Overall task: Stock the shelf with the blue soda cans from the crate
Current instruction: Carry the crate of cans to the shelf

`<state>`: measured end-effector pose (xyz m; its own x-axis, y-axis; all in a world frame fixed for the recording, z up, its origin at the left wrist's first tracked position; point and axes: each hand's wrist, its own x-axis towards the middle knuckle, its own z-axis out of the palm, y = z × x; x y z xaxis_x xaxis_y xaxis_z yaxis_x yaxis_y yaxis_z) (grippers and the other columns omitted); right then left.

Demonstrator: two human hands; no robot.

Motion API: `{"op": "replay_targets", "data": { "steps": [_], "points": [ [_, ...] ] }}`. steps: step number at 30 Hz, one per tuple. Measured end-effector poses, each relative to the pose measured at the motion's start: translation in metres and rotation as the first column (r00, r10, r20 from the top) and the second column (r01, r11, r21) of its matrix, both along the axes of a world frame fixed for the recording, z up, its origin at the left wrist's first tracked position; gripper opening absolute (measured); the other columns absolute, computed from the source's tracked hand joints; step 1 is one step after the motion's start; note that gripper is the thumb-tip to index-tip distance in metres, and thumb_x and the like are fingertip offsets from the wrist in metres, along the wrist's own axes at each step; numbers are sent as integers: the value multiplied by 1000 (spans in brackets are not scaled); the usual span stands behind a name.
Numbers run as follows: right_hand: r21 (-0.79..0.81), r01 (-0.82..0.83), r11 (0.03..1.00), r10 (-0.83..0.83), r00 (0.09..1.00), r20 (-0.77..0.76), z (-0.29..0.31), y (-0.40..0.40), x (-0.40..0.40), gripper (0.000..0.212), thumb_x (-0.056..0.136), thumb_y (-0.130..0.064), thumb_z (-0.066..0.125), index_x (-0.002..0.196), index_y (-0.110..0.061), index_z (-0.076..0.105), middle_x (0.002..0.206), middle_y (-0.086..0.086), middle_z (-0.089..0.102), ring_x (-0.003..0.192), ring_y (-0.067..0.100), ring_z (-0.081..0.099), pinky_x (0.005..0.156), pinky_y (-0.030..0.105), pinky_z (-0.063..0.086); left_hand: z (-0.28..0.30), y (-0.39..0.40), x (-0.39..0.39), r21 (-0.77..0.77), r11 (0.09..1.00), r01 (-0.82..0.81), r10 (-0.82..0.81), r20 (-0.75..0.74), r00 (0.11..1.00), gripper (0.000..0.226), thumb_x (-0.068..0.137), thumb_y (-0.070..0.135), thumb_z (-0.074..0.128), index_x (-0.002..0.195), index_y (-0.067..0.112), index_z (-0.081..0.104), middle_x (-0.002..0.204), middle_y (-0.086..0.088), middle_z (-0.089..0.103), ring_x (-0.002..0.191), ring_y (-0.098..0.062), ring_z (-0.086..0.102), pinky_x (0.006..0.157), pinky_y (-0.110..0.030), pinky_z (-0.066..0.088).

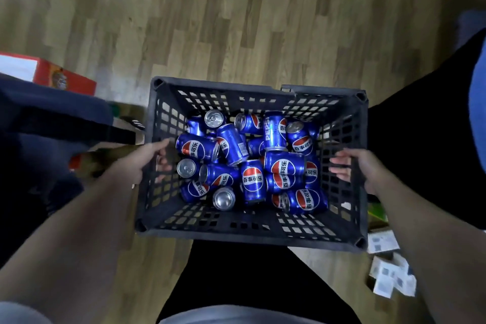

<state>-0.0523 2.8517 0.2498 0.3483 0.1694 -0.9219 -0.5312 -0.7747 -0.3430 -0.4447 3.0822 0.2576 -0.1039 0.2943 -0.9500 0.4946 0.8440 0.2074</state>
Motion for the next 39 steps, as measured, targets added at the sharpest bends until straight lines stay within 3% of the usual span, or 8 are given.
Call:
{"op": "replay_targets", "data": {
  "steps": [4, 9, 12, 16, 21, 26, 29, 39],
  "points": [
    [-11, 54, 998, -54, 999, 3, 0, 52, 28, 23, 99, -23, 43, 84, -12, 57, 57, -4, 69, 46, 13, 66, 38, 15, 44, -3, 70, 36, -12, 999, 41, -40, 51, 998, 31, 83, 45, 63, 74, 18, 54, 62, 1, 59, 75, -21, 61, 65, -33, 45],
    [-13, 71, 997, -71, 997, 1, 17, 129, 70, 17, 97, -20, 44, 90, -12, 58, 88, 3, 72, 62, 16, 67, 46, 21, 46, 13, 165, 86, -32, 997, 74, -72, 69, 995, 29, 84, 40, 64, 75, 14, 56, 53, 1, 61, 70, -21, 60, 64, -32, 45],
    [13, 86, 996, -86, 996, 4, 36, 176, 99, 15, 95, -16, 45, 95, -9, 58, 87, 6, 74, 62, 19, 68, 47, 22, 48, 33, 226, 119, -58, 991, 123, -118, 90, 989, 29, 87, 39, 60, 76, 13, 54, 50, 0, 59, 66, -20, 57, 61, -32, 42],
    [56, 119, 991, -118, 993, -26, 64, 239, 135, 14, 94, -16, 47, 92, -6, 58, 78, 5, 74, 59, 19, 66, 50, 24, 48, 61, 298, 162, -21, 985, 170, -166, 118, 979, 28, 89, 38, 58, 84, 11, 54, 55, -3, 62, 65, -21, 59, 59, -32, 44],
    [117, 123, 985, -121, 992, -24, 71, 311, 191, 18, 96, -15, 46, 103, -2, 56, 96, 10, 71, 76, 24, 65, 62, 28, 44, 70, 378, 221, 42, 975, 217, -221, 163, 962, 28, 91, 39, 55, 90, 11, 54, 75, -6, 67, 67, -21, 64, 59, -30, 43],
    [131, 106, 986, -102, 994, -41, 55, 392, 267, 12, 94, -10, 47, 100, -7, 56, 102, 9, 70, 76, 23, 65, 58, 26, 42, 55, 449, 288, 23, 987, 159, -160, 145, 976, 31, 91, 40, 55, 77, 12, 50, 68, -5, 63, 71, -22, 65, 53, -31, 45],
    [116, 116, 986, -113, 993, -39, 54, 438, 318, 14, 91, -5, 45, 101, -8, 55, 104, 9, 70, 74, 22, 66, 51, 24, 42, 53, 492, 335, 22, 991, 133, -135, 120, 984, 31, 89, 37, 59, 78, 10, 49, 61, -6, 60, 78, -26, 66, 60, -35, 45],
    [143, 86, 986, -84, 996, -19, 106, 560, 468, 14, 94, -9, 44, 99, -5, 57, 101, 11, 70, 66, 20, 66, 43, 22, 47, 101, 619, 487, 94, 983, 156, -167, 124, 978, 33, 88, 40, 60, 79, 11, 48, 59, -5, 55, 82, -29, 66, 56, -38, 48]
  ]
}}
